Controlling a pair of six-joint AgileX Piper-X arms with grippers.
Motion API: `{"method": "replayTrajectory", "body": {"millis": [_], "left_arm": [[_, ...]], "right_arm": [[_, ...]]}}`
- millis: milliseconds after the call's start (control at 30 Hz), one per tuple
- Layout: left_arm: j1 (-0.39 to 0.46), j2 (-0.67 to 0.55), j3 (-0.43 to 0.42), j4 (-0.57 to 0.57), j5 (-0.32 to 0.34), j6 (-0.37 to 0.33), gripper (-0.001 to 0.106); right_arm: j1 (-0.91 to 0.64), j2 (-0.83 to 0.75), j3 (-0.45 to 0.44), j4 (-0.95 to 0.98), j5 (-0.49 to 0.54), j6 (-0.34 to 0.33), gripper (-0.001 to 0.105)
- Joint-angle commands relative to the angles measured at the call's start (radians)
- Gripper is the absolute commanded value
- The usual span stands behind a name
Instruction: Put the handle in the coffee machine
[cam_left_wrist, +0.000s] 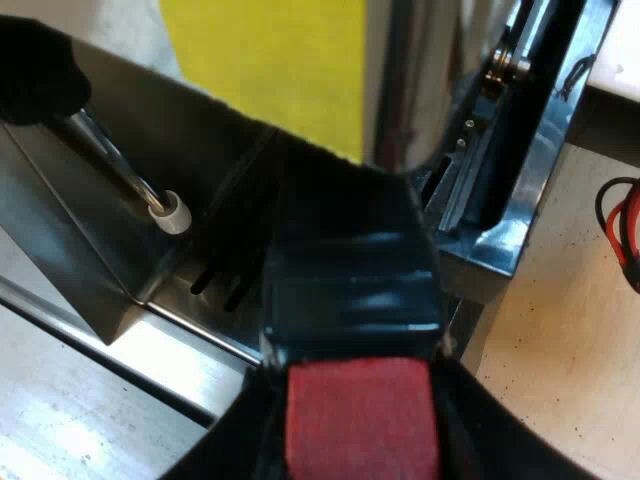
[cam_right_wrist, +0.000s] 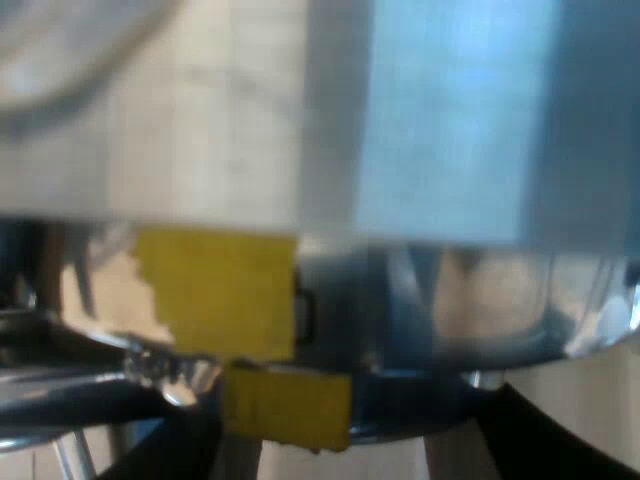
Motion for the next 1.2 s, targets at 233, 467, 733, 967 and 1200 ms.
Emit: {"method": "replayTrajectory", "body": {"millis": [233,467,733,967,1200], "left_arm": [[-0.003,-0.014,-0.029,-0.029,0.080,-0.010,0.000],[-0.003,-0.014,-0.029,-0.024,0.057,-0.010,0.000],[-0.003,-0.014,-0.029,-0.016,0.057,-0.010,0.033],[-0.003,-0.014,-0.029,0.022,0.033,-0.010,0.059],[-0.003,-0.014,-0.029,0.022,-0.022,-0.010,0.059]], "right_arm": [[0.013,-0.019,-0.021,-0.104,-0.032,-0.020,0.039],[0.013,-0.022,-0.022,-0.130,-0.032,-0.026,0.039],[0.013,-0.042,-0.022,-0.135,-0.032,-0.056,0.039],[0.013,-0.054,-0.022,-0.135,-0.034,-0.056,0.039],[0.010,-0.055,-0.022,-0.135,-0.032,-0.056,0.039]]}}
